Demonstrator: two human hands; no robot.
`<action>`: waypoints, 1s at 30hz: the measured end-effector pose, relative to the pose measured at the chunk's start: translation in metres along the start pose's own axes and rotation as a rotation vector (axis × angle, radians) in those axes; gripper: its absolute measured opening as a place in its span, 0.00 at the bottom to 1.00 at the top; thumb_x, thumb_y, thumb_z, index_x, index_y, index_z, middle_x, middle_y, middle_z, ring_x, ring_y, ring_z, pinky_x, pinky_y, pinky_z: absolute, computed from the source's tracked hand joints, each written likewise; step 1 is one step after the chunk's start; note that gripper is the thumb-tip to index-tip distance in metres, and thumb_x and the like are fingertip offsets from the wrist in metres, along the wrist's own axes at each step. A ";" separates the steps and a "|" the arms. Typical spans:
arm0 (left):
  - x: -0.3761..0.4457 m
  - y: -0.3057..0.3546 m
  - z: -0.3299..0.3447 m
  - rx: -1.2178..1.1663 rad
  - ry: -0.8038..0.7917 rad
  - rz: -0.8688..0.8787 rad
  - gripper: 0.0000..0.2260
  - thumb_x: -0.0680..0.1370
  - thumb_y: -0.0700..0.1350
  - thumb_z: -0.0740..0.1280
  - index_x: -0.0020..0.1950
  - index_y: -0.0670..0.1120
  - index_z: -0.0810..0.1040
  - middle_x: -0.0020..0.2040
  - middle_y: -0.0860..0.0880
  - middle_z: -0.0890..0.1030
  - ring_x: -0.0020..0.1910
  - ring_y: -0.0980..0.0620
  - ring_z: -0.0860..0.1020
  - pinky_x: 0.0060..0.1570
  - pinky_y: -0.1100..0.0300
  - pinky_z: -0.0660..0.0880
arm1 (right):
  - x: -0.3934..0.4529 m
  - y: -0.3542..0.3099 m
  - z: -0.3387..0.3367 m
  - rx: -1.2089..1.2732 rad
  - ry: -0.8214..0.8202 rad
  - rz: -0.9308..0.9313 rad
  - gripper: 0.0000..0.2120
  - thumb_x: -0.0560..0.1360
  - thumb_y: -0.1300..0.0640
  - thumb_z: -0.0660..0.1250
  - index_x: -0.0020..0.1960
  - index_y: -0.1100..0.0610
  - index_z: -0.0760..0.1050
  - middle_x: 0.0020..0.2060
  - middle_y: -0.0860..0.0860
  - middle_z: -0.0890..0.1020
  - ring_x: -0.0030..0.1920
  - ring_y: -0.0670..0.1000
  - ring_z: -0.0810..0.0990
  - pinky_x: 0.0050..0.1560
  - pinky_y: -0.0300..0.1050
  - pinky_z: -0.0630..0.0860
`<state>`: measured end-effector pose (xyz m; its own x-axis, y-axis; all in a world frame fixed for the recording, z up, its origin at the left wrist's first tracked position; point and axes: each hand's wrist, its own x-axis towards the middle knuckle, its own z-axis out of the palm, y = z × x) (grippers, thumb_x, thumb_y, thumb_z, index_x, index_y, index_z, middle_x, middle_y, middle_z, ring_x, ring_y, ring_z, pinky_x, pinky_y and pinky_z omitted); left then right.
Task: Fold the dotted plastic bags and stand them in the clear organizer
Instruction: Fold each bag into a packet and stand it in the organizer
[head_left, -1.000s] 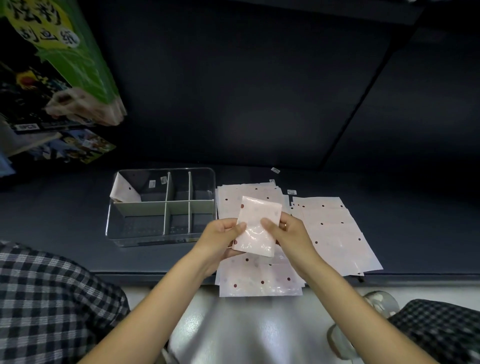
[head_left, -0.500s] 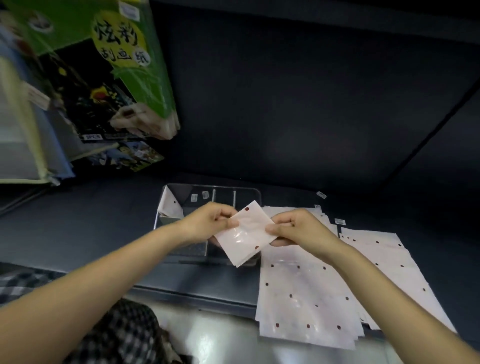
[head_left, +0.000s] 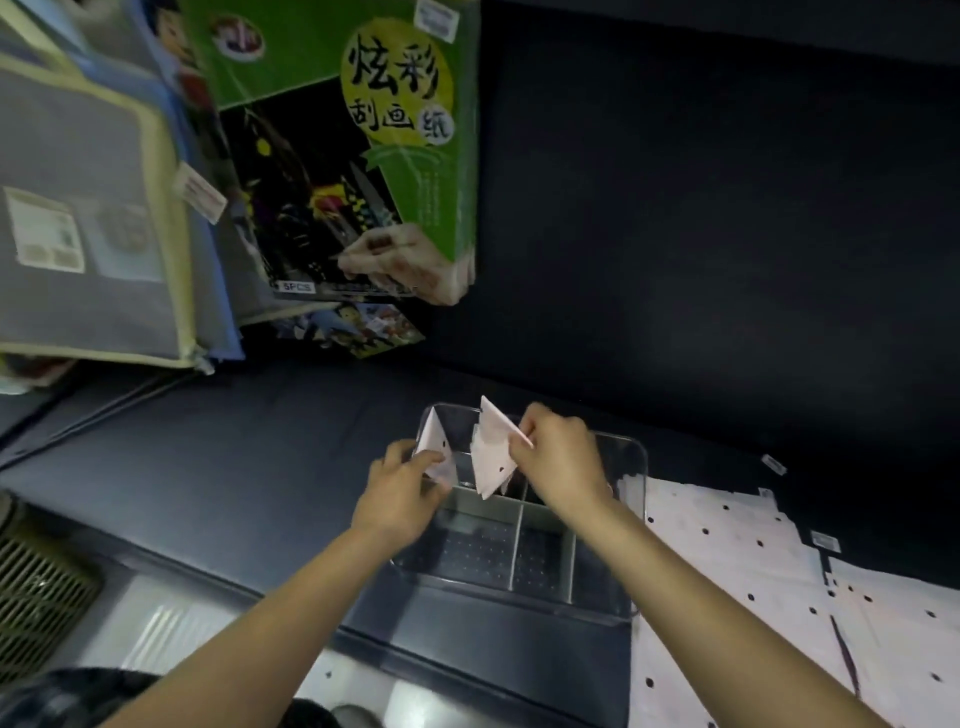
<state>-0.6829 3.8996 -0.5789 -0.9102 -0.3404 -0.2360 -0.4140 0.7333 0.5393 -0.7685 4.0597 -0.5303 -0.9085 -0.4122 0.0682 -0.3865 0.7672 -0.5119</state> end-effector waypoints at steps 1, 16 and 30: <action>0.002 -0.001 0.003 -0.049 -0.003 -0.006 0.20 0.79 0.47 0.64 0.71 0.50 0.68 0.73 0.49 0.59 0.68 0.45 0.63 0.64 0.52 0.67 | 0.003 -0.004 0.008 -0.080 0.016 -0.031 0.05 0.76 0.58 0.62 0.45 0.60 0.72 0.36 0.58 0.81 0.37 0.60 0.80 0.32 0.46 0.69; 0.005 -0.006 0.007 -0.312 0.078 -0.025 0.21 0.79 0.43 0.64 0.71 0.47 0.67 0.72 0.51 0.64 0.48 0.61 0.69 0.50 0.70 0.64 | 0.018 -0.024 0.050 -0.219 -0.095 -0.039 0.13 0.80 0.58 0.57 0.62 0.63 0.65 0.45 0.60 0.82 0.45 0.62 0.81 0.38 0.51 0.75; 0.001 -0.007 0.005 -0.426 0.070 -0.034 0.27 0.75 0.41 0.69 0.71 0.51 0.64 0.65 0.47 0.69 0.57 0.51 0.73 0.49 0.61 0.68 | 0.039 -0.032 0.086 0.502 -0.460 0.285 0.19 0.81 0.49 0.56 0.33 0.52 0.69 0.44 0.59 0.79 0.48 0.57 0.78 0.59 0.56 0.74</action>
<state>-0.6808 3.8975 -0.5867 -0.8871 -0.4100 -0.2121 -0.3892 0.4172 0.8213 -0.7779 3.9773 -0.5847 -0.7620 -0.4796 -0.4351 0.0735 0.6034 -0.7940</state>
